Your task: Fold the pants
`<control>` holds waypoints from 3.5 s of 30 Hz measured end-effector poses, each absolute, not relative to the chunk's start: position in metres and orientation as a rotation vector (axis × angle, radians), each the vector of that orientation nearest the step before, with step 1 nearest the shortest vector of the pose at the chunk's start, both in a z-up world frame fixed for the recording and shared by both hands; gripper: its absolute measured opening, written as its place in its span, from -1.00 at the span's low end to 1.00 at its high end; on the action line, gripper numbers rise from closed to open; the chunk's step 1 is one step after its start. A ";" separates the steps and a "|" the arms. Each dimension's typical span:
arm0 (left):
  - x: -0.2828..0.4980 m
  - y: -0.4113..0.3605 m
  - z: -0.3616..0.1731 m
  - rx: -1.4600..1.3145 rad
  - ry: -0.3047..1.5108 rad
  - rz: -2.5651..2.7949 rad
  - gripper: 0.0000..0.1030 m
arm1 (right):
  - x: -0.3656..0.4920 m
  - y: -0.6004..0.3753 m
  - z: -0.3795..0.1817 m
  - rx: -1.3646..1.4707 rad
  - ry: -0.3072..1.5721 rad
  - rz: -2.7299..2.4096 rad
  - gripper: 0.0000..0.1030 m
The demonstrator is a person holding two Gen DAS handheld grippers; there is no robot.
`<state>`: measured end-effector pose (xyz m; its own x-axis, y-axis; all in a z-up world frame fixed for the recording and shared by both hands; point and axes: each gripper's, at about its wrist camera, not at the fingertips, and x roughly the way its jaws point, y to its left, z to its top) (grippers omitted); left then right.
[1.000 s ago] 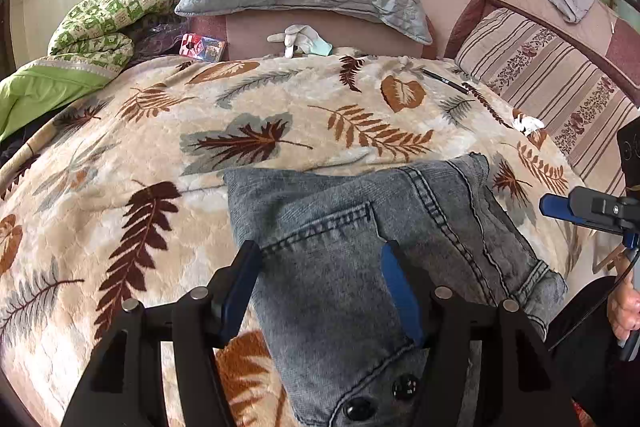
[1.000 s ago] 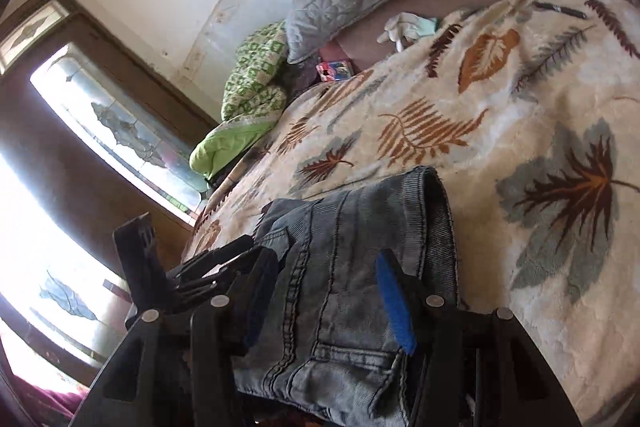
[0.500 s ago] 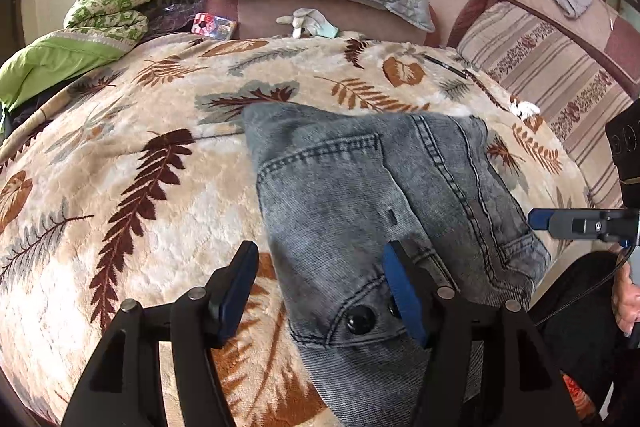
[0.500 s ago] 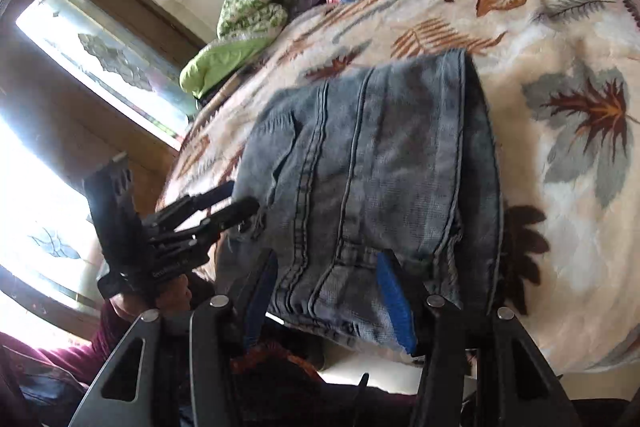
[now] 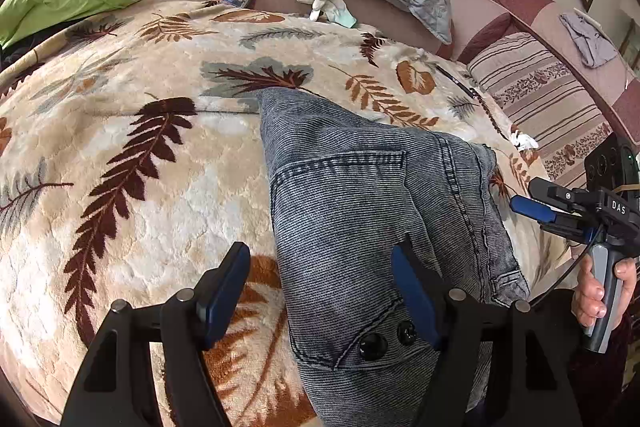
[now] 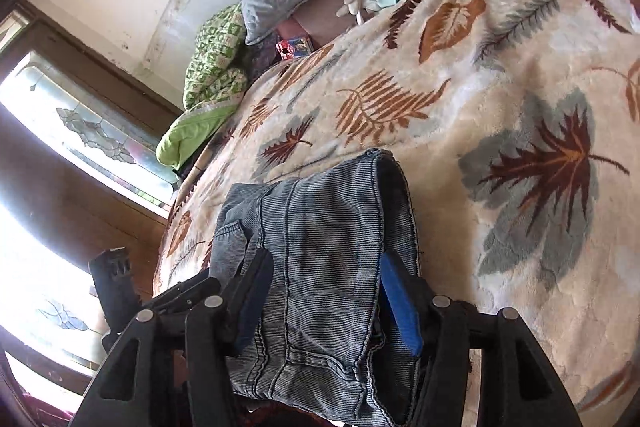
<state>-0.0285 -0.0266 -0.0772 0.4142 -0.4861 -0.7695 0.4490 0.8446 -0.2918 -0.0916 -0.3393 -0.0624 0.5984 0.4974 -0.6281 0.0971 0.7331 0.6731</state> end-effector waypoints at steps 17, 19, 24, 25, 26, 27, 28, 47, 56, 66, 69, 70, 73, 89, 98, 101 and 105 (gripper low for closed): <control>-0.037 -0.035 -0.062 0.186 0.800 -0.376 0.67 | -0.091 -0.331 -0.050 0.594 0.839 0.152 0.22; -0.038 -0.035 -0.062 0.194 0.798 -0.372 0.67 | -0.093 -0.332 -0.050 0.592 0.836 0.145 0.22; -0.042 -0.035 -0.060 0.205 0.788 -0.360 0.67 | -0.094 -0.332 -0.051 0.582 0.837 0.137 0.23; -0.042 -0.035 -0.060 0.208 0.784 -0.356 0.67 | -0.095 -0.331 -0.050 0.578 0.835 0.134 0.23; -0.043 -0.035 -0.059 0.212 0.782 -0.353 0.67 | -0.095 -0.331 -0.050 0.575 0.833 0.134 0.23; -0.043 -0.035 -0.059 0.215 0.780 -0.349 0.67 | -0.096 -0.331 -0.049 0.573 0.832 0.135 0.23; -0.043 -0.035 -0.059 0.220 0.780 -0.344 0.67 | -0.097 -0.330 -0.049 0.572 0.831 0.134 0.23; -0.047 -0.039 -0.057 0.182 0.819 -0.444 0.67 | -0.099 -0.326 -0.044 0.560 0.808 0.161 0.23; -0.017 -0.070 -0.028 0.286 0.789 -0.444 0.67 | -0.066 -0.312 -0.028 0.563 0.751 0.312 0.23; 0.064 -0.073 -0.089 0.279 0.977 -0.363 0.68 | -0.014 -0.312 -0.088 0.669 1.001 0.290 0.23; 0.066 -0.071 -0.088 0.259 0.984 -0.369 0.71 | -0.016 -0.314 -0.087 0.666 0.985 0.310 0.23; 0.065 -0.071 -0.088 0.260 0.979 -0.365 0.71 | -0.017 -0.312 -0.086 0.647 0.979 0.311 0.23; 0.057 -0.071 -0.076 0.269 0.916 -0.355 0.71 | -0.020 -0.306 -0.077 0.579 0.957 0.307 0.23; -0.017 -0.050 -0.043 0.272 0.802 -0.469 0.71 | -0.050 -0.276 -0.052 0.377 0.817 0.335 0.23; -0.040 -0.046 -0.053 0.210 0.836 -0.516 0.71 | -0.067 -0.272 -0.027 0.312 0.661 0.306 0.20; -0.037 -0.062 -0.073 0.301 0.893 -0.492 0.71 | -0.064 -0.264 -0.035 0.289 0.730 0.341 0.20; -0.029 -0.063 -0.084 0.251 0.955 -0.496 0.76 | -0.051 -0.249 -0.067 0.225 0.918 0.308 0.21</control>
<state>-0.0291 -0.0632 -0.0842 0.4778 -0.2930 -0.8282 0.5091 0.8606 -0.0108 -0.0513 -0.2495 -0.0669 0.5682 0.3550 -0.7424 -0.1650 0.9330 0.3198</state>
